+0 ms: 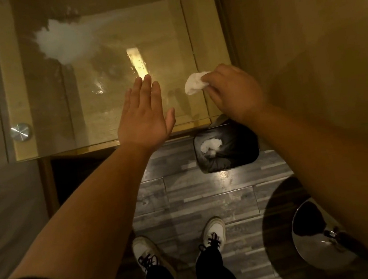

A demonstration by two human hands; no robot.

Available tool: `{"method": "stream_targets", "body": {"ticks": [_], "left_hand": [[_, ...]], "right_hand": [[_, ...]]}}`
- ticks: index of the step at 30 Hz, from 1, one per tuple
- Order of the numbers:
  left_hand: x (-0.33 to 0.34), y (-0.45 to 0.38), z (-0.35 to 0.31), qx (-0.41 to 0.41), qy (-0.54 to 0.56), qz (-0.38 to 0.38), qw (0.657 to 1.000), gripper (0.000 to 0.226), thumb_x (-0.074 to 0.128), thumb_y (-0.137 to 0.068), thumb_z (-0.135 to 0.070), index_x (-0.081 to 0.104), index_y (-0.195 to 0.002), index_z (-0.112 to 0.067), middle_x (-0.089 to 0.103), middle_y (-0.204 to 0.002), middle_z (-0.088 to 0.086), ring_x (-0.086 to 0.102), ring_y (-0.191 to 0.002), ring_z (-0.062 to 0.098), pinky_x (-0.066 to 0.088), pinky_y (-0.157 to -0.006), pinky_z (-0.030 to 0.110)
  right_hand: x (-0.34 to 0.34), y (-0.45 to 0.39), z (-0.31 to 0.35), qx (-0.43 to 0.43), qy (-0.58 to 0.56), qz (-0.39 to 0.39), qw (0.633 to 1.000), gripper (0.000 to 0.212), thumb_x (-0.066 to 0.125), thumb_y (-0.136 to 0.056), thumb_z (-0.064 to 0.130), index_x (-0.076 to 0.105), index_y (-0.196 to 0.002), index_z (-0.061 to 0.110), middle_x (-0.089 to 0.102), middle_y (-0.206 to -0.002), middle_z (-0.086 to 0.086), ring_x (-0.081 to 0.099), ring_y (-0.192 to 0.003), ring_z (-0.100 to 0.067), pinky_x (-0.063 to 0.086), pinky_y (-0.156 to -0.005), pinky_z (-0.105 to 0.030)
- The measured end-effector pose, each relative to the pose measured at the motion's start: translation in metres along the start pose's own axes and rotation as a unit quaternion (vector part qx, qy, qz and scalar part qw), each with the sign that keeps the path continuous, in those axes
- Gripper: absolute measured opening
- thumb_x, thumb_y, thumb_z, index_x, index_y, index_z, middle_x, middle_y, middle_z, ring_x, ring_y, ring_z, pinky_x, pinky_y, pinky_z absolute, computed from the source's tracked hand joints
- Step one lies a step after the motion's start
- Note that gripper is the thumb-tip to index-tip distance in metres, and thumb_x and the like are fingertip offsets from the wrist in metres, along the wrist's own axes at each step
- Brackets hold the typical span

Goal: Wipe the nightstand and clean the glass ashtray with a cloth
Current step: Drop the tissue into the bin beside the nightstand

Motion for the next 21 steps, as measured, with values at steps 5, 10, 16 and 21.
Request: {"method": "stream_targets", "body": {"ticks": [5, 10, 16, 21], "left_hand": [[0.001, 0.001, 0.0, -0.004, 0.007, -0.016, 1.0, 0.068, 0.022, -0.096, -0.049, 0.026, -0.145, -0.001, 0.024, -0.153, 0.021, 0.015, -0.143, 0.034, 0.01, -0.117, 0.046], [0.0, 0.0, 0.0, -0.011, 0.001, -0.022, 1.0, 0.067, 0.022, -0.096, -0.047, 0.026, -0.145, -0.002, 0.025, -0.153, 0.021, 0.016, -0.142, 0.034, 0.013, -0.116, 0.047], [-0.001, 0.001, -0.001, -0.001, -0.002, -0.039, 0.999, 0.066, 0.024, -0.096, -0.045, 0.03, -0.144, 0.001, 0.027, -0.151, 0.024, 0.02, -0.141, 0.036, 0.018, -0.114, 0.049], [-0.002, 0.001, -0.002, 0.006, -0.005, -0.043, 0.999, 0.066, 0.024, -0.096, -0.044, 0.031, -0.143, 0.002, 0.029, -0.15, 0.025, 0.022, -0.141, 0.038, 0.02, -0.113, 0.05]], "right_hand": [[0.003, 0.074, -0.01, 0.04, -0.062, -0.066, 0.995, 0.023, 0.057, -0.09, 0.014, 0.066, -0.11, 0.006, 0.065, -0.101, -0.015, 0.058, -0.091, -0.03, 0.046, -0.078, -0.037], [0.06, 0.124, -0.037, 0.119, -0.091, -0.013, 0.989, 0.022, 0.061, -0.089, 0.009, 0.066, -0.11, 0.005, 0.063, -0.097, -0.016, 0.057, -0.088, -0.031, 0.047, -0.076, -0.039], [0.124, 0.141, -0.057, 0.185, -0.094, 0.061, 0.976, 0.026, 0.056, -0.093, 0.015, 0.064, -0.116, 0.005, 0.061, -0.108, -0.018, 0.056, -0.097, -0.035, 0.044, -0.079, -0.038], [0.151, 0.146, -0.061, 0.221, -0.13, 0.101, 0.961, 0.037, 0.059, -0.091, 0.02, 0.056, -0.127, 0.009, 0.057, -0.121, -0.02, 0.053, -0.108, -0.039, 0.044, -0.087, -0.042]]}}
Point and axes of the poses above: each hand's wrist, its own y-axis away from the middle knuckle, its own x-axis out of the palm, z = x × y, the point moved 9 cm from there along -y, towards the middle knuckle
